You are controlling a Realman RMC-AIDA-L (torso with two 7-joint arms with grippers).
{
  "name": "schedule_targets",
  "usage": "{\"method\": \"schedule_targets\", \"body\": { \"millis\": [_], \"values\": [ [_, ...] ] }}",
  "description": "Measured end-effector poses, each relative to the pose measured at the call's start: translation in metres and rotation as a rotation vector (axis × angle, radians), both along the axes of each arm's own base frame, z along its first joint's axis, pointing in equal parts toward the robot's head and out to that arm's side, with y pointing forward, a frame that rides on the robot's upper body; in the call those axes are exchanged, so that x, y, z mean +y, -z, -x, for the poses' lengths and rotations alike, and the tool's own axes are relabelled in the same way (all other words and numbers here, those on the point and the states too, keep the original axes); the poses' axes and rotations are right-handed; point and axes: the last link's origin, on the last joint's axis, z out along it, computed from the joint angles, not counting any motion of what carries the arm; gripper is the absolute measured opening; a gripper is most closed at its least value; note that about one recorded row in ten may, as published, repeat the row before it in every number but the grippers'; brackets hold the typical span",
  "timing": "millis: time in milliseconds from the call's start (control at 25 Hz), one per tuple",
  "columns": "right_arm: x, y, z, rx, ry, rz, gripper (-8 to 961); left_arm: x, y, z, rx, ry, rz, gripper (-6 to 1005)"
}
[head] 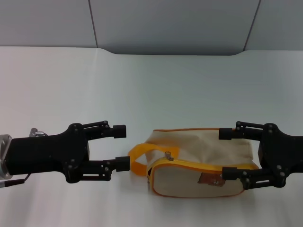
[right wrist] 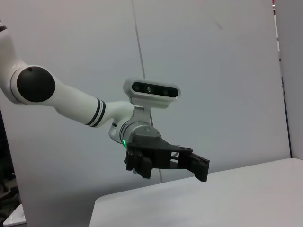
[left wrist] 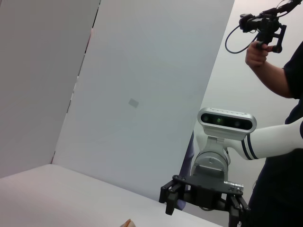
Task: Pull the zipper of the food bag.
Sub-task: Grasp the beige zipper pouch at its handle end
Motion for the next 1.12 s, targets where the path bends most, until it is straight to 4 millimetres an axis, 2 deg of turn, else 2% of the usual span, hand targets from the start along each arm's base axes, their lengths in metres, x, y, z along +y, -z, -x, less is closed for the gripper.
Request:
{"method": "schedule_targets", "body": {
  "millis": [480, 560, 760, 960, 1120],
  "values": [
    [-0.001, 0.001, 0.000, -0.006, -0.014, -0.002, 843, -0.001, 0.004, 0.002, 0.024, -0.005, 0.015, 765],
    [-0.001, 0.001, 0.000, -0.006, -0.013, -0.002, 843, -0.002, 0.011, 0.006, 0.064, -0.019, 0.031, 757],
    [-0.001, 0.001, 0.000, -0.005, -0.011, 0.000, 843, 0.000, 0.048, 0.013, 0.202, -0.063, 0.041, 736],
    [-0.001, 0.002, 0.000, -0.003, -0.011, 0.002, 843, 0.015, 0.075, 0.012, 0.302, -0.080, 0.005, 715],
    [-0.001, 0.002, 0.000, -0.002, -0.011, 0.002, 843, 0.031, 0.082, 0.009, 0.333, -0.091, -0.065, 699]
  ]
}}
